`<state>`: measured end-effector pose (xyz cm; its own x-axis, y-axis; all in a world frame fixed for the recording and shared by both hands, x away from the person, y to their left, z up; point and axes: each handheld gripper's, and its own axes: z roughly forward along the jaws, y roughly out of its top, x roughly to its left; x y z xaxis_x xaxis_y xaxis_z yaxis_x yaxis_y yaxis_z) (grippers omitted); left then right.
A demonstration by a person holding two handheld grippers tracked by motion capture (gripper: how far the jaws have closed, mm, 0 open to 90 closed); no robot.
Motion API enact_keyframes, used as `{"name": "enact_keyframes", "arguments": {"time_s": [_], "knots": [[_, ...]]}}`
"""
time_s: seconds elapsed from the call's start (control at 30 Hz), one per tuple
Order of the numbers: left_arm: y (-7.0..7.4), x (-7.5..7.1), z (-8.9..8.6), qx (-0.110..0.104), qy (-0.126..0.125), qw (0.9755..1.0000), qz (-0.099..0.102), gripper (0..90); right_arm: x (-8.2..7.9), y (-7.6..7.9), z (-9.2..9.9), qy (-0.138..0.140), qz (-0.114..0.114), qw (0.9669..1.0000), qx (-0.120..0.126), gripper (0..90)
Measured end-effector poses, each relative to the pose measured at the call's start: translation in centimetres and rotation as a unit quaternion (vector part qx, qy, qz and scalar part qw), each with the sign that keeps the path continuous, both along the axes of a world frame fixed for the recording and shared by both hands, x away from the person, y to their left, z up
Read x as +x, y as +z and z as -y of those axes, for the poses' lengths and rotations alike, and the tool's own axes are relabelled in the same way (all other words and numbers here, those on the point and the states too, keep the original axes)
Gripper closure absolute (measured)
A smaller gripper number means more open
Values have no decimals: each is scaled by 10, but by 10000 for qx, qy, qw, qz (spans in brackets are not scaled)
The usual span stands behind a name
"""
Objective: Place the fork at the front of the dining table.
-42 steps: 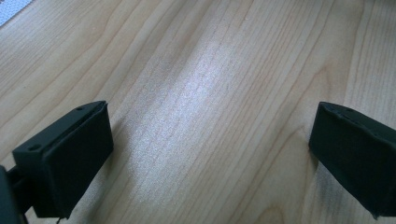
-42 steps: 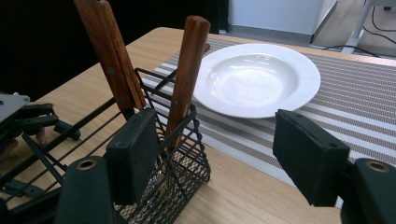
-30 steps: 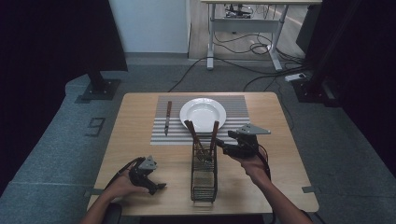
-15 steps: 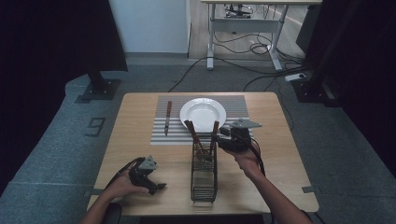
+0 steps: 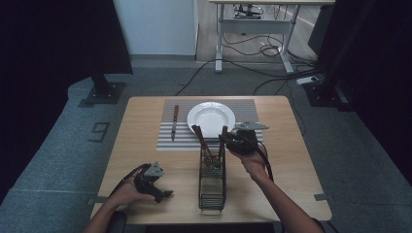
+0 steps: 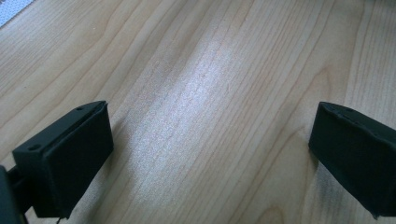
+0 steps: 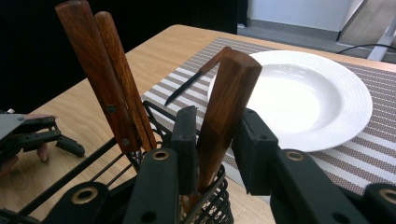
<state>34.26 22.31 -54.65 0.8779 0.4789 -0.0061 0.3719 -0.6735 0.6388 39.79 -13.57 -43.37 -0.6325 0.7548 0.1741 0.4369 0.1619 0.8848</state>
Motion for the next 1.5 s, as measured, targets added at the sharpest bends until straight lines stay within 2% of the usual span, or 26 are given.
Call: {"name": "enact_keyframes", "arguments": {"time_s": [0.2, 0.53, 0.57, 0.7, 0.8, 0.93, 1.0, 1.07, 1.23, 1.3, 1.33, 1.5], "knots": [[0, 0, 0, 2, 1, 10000, 0, 0, 0, 0, 2, 27, -33, 9999, 140, 750], [0, 0, 0, 8, -5, 10000, -3, 0, -5, 6, 3, 119, 36, 9988, 466, 800], [0, 0, 0, 9, -6, 10000, -3, 0, -7, 9, 4, 117, 139, 9987, 471, 801], [0, 0, 0, 12, -5, 10000, -1, 0, -10, 16, 7, 110, 229, 9980, 582, 802], [0, 0, 0, 12, -6, 10000, -3, 0, -15, 25, 12, 94, 390, 9968, 696, 802], [0, 0, 0, 15, -5, 10000, -3, 0, -21, 37, 19, 106, 566, 9942, 909, 802], [0, 0, 0, 17, -4, 10000, -3, 0, -27, 48, 25, 152, 693, 9915, 1087, 803], [0, 0, 0, 18, -7, 10000, -3, 0, -28, 52, 26, 149, 742, 9907, 1134, 803], [0, 0, 0, 19, -9, 10000, -1, 0, -42, 76, 36, 185, 1086, 9835, 1436, 803], [0, 0, 0, 19, -7, 10000, -2, 0, -44, 78, 38, 174, 1136, 9824, 1470, 803], [0, 0, 0, 20, -8, 10000, -2, 0, -48, 86, 43, 144, 1268, 9800, 1529, 803], [0, 0, 0, 22, -7, 10000, -3, 0, -50, 95, 56, -25, 1450, 9778, 1510, 803]]}}
